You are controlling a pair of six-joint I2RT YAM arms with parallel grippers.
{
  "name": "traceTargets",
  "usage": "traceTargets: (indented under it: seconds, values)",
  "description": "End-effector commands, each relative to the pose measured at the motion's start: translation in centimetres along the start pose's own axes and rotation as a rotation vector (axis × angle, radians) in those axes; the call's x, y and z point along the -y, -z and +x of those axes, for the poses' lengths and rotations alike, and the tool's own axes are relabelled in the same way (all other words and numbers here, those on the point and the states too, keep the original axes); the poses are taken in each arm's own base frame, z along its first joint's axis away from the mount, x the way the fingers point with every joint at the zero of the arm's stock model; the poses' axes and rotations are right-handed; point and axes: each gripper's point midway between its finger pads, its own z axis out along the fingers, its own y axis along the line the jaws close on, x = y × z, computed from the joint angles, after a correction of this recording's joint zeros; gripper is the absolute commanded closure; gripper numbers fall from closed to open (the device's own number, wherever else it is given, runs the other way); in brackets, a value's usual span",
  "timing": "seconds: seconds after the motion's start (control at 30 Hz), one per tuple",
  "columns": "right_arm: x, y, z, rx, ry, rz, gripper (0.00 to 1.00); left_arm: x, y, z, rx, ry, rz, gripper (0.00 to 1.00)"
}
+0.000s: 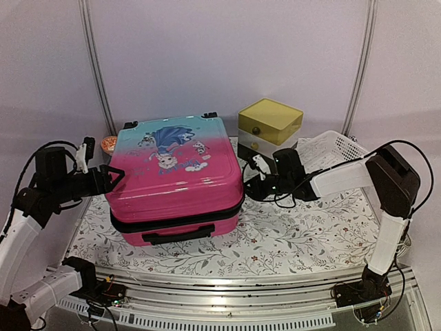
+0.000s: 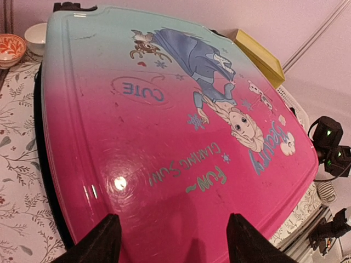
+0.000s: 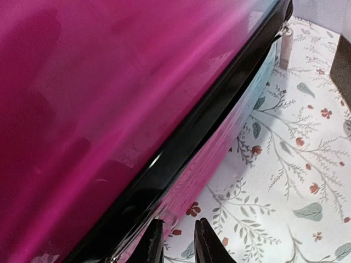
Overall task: Open, take out, and arrange the luggage
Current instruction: Unzip the zipper of the luggage.
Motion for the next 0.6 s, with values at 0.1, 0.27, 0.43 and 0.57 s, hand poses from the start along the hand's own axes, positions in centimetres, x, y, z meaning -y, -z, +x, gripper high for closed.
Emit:
traceTargets:
  seconds: [0.1, 0.27, 0.43, 0.57]
  values:
    - [1.7, 0.6, -2.4, 0.057, 0.002, 0.075, 0.68, 0.3, 0.3, -0.6, 0.019, -0.008, 0.0, 0.32]
    - [2.0, 2.0, -3.2, 0.077, 0.007, 0.129, 0.64, 0.1, 0.6, -0.9, 0.037, -0.011, -0.02, 0.32]
    - [1.8, 4.0, -3.8, 0.112, 0.009, 0.161, 0.6, -0.1, 1.1, -1.6, 0.073, -0.023, -0.044, 0.32]
    - [1.5, 5.9, -4.2, 0.145, 0.031, 0.183, 0.6, -0.1, 1.1, -1.8, 0.074, -0.032, -0.047, 0.32]
